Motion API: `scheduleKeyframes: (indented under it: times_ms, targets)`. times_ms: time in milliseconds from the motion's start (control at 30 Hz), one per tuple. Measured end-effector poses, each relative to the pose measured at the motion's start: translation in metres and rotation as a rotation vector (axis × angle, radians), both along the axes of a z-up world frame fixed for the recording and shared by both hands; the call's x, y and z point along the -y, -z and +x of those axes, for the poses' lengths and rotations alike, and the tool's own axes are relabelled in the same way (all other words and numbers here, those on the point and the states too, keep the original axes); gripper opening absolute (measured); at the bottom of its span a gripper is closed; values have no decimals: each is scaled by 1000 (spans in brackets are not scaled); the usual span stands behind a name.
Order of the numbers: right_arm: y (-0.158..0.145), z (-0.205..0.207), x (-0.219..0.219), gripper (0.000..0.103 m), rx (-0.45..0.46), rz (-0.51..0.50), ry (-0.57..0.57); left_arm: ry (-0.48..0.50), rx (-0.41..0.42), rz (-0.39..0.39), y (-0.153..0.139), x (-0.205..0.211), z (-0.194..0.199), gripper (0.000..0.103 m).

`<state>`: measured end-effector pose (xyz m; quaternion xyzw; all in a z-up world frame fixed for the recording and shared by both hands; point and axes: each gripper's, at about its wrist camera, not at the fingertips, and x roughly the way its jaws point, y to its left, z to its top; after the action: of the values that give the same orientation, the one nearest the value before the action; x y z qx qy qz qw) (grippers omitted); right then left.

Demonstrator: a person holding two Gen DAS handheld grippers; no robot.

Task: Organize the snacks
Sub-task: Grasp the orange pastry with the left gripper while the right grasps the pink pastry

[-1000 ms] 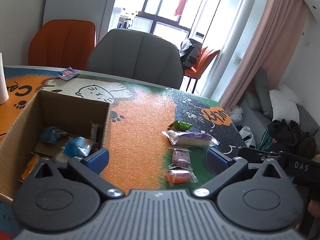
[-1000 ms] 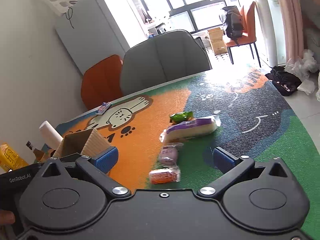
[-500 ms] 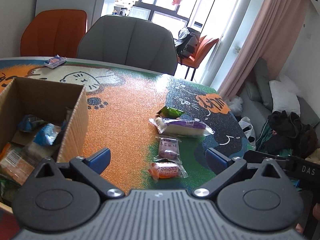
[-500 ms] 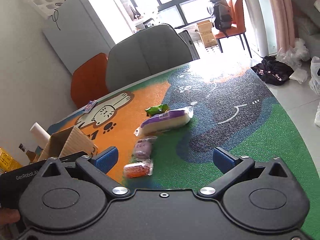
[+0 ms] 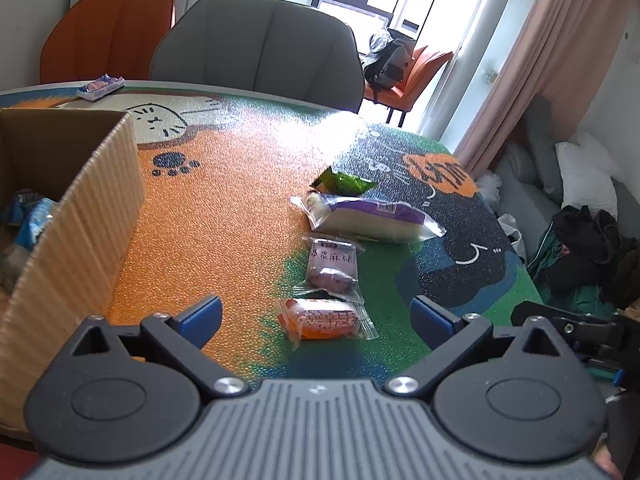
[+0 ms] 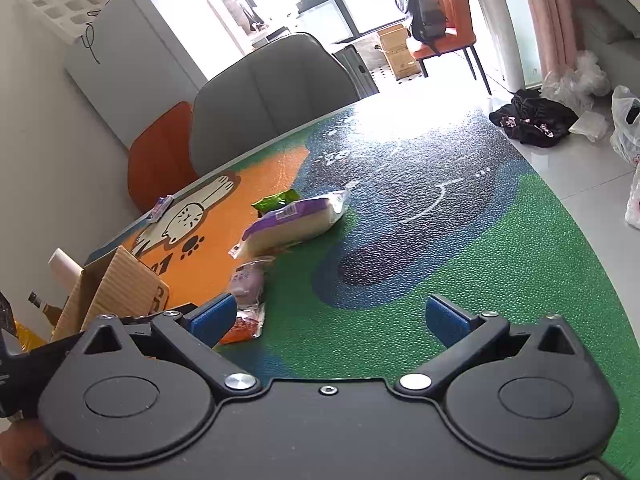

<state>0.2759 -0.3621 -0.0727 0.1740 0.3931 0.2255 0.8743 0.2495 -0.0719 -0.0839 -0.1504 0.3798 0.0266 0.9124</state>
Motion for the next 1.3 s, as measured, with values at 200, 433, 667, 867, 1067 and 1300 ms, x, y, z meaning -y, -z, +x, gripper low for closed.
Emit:
scheduleKeyframes:
  times_ms: [200,433,667,867,1067,1300]
  targets:
    - [11,7,8,103,-24,11,15,-15,-21,22,14,10,11,100]
    - [21,14,4,103,-38,19,7,-17,-56,52,31,19,22,91]
    - [25,17,-9,103,-48,18,-23,-44,-54,155,38,33,25,86]
    - [26,19,-20,103,-53,12,-41,-35,-47,210,37,33,21,58]
    - [27,19,-35,103,-57,10,-65,-25,-44,121,31,10,13,48]
    - [23,21,-60,103,-42,4,-100,-40,-20,107,20,-8,2,47]
